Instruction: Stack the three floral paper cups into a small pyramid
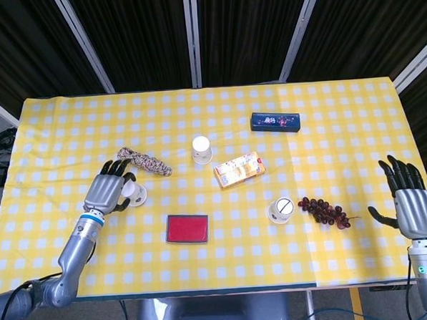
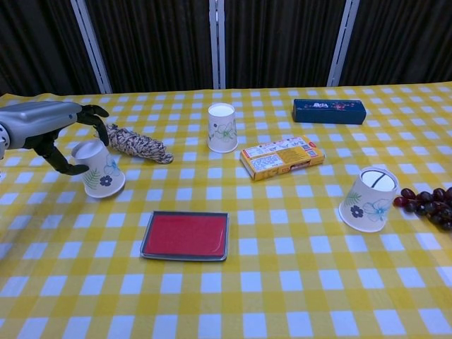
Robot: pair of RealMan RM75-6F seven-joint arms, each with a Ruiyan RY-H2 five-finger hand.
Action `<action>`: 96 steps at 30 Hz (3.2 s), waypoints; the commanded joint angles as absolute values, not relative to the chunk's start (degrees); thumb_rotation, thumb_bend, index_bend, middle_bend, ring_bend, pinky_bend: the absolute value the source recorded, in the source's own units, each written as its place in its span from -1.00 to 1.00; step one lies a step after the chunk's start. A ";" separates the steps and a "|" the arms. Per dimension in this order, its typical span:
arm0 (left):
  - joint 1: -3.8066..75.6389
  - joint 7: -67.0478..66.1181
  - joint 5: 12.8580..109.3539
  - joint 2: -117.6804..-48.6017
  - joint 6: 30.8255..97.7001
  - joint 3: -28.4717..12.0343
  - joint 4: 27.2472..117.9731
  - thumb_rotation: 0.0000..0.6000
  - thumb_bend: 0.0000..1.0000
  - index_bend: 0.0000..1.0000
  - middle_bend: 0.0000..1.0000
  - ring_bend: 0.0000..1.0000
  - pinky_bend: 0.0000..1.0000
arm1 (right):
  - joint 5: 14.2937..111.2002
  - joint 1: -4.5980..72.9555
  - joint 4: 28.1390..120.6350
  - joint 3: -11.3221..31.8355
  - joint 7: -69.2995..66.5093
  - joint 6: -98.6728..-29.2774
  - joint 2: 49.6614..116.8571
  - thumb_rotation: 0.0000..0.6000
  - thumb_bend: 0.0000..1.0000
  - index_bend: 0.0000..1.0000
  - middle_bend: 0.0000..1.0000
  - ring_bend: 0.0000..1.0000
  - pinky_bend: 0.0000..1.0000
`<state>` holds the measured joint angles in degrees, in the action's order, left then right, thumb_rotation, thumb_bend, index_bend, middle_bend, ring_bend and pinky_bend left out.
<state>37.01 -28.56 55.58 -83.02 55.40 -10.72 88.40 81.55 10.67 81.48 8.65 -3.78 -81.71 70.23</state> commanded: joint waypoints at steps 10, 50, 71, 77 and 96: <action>40.72 -28.37 56.36 -83.13 54.86 -12.61 90.83 1.00 -0.26 -0.29 -1.00 -1.00 -1.00 | 80.55 10.81 81.18 9.10 -4.70 -81.04 70.05 1.00 -0.80 -0.87 -1.00 -1.00 -1.00; 63.16 -25.33 46.82 -101.56 40.39 -19.54 54.36 1.00 -0.26 -0.29 -1.00 -1.00 -1.00 | 76.18 11.88 77.27 10.37 -8.57 -76.08 70.10 1.00 -0.80 -0.87 -1.00 -1.00 -1.00; 66.96 -22.48 48.70 -109.13 37.50 -18.96 42.08 1.00 -0.27 -0.41 -1.00 -1.00 -1.00 | 76.35 11.65 77.60 10.35 -9.04 -76.39 69.78 1.00 -0.80 -0.87 -1.00 -1.00 -1.00; 66.15 -21.98 49.14 -108.87 38.12 -18.89 42.37 1.00 -0.28 -0.85 -1.00 -1.00 -1.00 | 76.54 11.60 77.79 10.29 -8.81 -76.61 69.76 1.00 -0.81 -0.87 -1.00 -1.00 -1.00; 48.29 -17.42 59.99 -88.65 59.62 -13.44 73.56 1.00 -0.28 -1.00 -1.00 -1.00 -1.00 | 76.28 11.62 77.82 10.25 -6.38 -77.05 70.47 1.00 -0.80 -0.87 -1.00 -1.00 -1.00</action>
<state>55.11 -18.12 56.14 -96.19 51.58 -16.12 63.40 76.22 11.58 77.68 10.29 -6.65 -76.94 70.35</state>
